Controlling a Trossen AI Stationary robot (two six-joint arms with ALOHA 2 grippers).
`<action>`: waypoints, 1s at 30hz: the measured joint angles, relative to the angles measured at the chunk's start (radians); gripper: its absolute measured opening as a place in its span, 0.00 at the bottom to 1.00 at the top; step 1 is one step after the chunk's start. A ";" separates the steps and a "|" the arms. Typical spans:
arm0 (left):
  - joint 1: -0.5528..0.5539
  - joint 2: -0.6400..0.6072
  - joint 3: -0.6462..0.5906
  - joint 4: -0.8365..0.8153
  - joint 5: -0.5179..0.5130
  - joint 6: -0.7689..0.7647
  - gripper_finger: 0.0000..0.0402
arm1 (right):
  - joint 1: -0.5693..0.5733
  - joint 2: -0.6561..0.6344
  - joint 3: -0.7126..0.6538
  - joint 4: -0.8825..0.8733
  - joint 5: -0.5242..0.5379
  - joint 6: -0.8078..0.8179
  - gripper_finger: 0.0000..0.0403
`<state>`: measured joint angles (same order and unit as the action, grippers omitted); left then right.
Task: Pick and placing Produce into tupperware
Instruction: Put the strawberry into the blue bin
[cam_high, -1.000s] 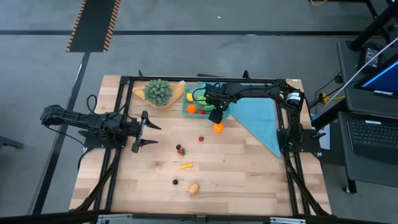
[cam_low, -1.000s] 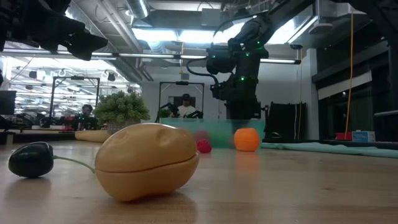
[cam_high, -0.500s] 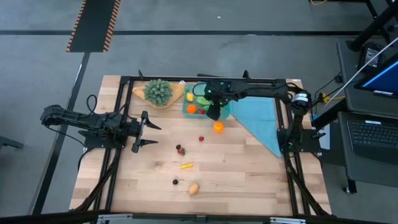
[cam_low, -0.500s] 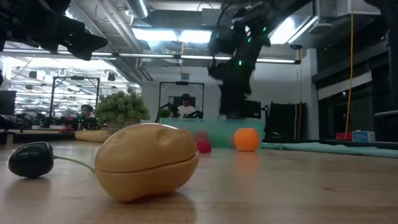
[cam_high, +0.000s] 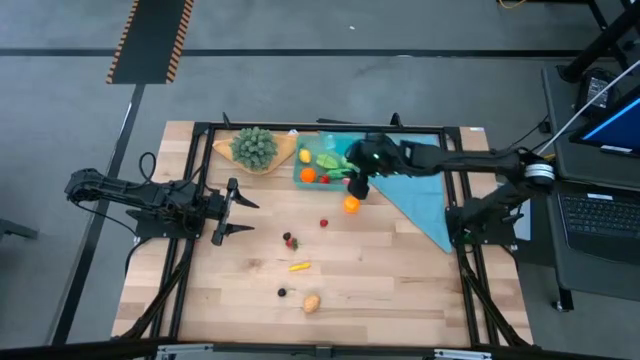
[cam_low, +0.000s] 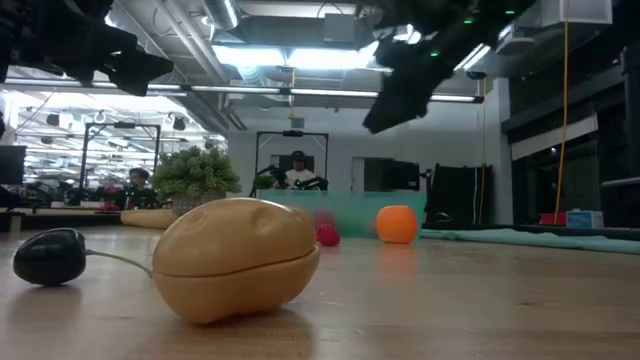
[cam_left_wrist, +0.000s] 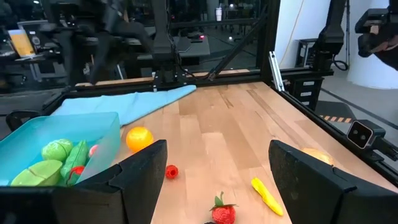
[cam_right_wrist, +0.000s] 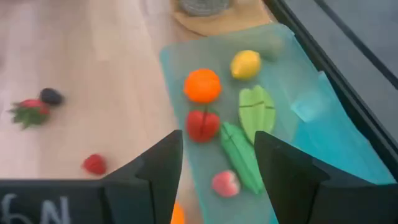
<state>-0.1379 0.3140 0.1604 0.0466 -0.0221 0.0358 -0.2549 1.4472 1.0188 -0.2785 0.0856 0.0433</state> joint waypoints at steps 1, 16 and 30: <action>0.000 0.000 0.000 0.001 0.000 0.000 0.68 | 0.012 -0.031 -0.038 0.022 0.006 0.000 0.50; 0.001 0.000 0.000 0.033 -0.048 -0.009 0.68 | 0.173 -0.542 -0.474 0.324 0.055 -0.030 0.50; -0.001 0.003 0.000 0.034 -0.122 -0.039 0.68 | 0.288 -0.696 -0.803 0.635 0.044 0.006 0.50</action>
<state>-0.1387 0.3174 0.1604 0.0803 -0.1444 -0.0032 0.0333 0.7512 0.2157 0.3564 0.1295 0.0490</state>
